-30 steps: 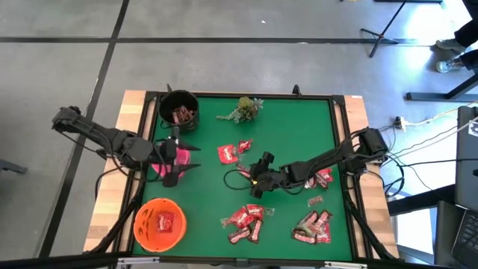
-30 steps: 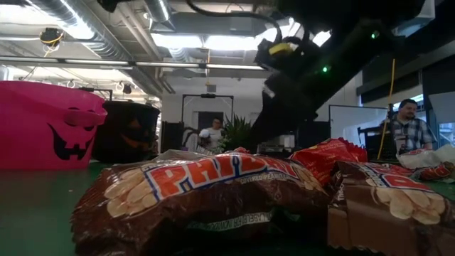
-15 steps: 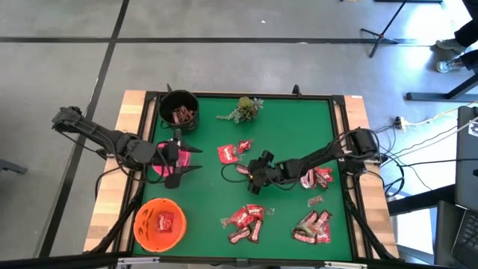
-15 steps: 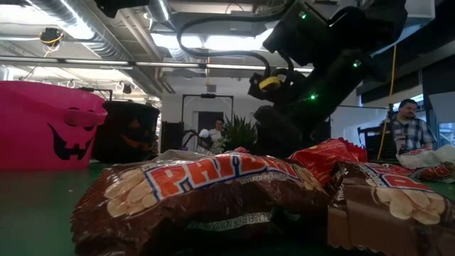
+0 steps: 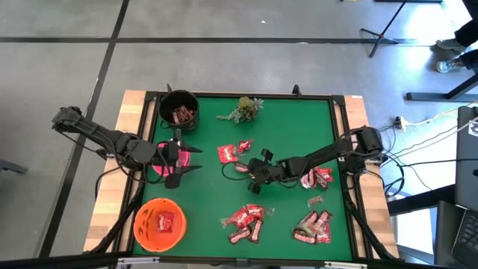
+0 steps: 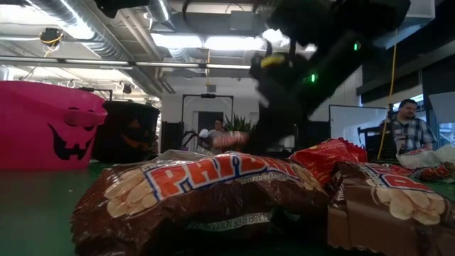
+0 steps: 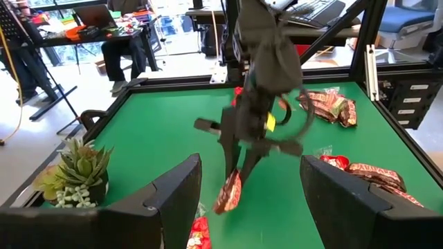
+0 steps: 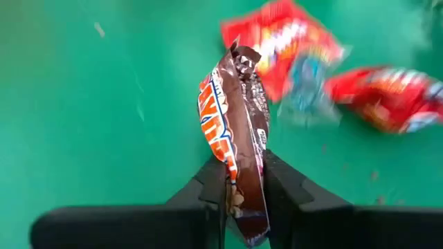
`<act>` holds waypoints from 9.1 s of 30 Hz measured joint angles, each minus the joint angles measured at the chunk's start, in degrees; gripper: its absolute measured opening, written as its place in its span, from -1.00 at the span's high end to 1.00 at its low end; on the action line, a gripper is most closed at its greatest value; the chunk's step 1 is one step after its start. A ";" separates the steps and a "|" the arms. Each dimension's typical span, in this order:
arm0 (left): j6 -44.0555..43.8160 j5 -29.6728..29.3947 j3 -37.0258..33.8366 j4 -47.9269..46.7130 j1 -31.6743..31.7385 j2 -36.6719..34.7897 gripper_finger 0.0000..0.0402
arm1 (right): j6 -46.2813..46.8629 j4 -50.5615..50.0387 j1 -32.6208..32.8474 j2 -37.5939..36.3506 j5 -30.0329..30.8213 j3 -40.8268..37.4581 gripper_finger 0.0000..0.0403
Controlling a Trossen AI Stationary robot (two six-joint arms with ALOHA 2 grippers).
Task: Sort candy
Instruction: Put the brown chocolate into the black bucket, then put the white chocolate into the black bucket
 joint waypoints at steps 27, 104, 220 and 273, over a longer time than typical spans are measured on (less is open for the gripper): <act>18.24 -1.87 0.09 25.33 6.15 20.11 -0.16 | -12.04 15.12 0.04 -15.21 -5.90 0.08 0.63; 6.61 0.29 4.85 -30.43 48.72 -8.26 1.00 | -14.30 -2.40 6.91 -28.74 13.64 0.06 -0.15; 6.00 19.52 5.03 12.50 19.84 0.53 0.03 | -1.47 -41.58 6.80 -39.61 4.20 9.65 -0.15; -5.66 11.76 4.94 7.79 1.73 21.40 0.03 | 45.12 -45.89 6.80 -34.48 -12.68 -20.12 0.85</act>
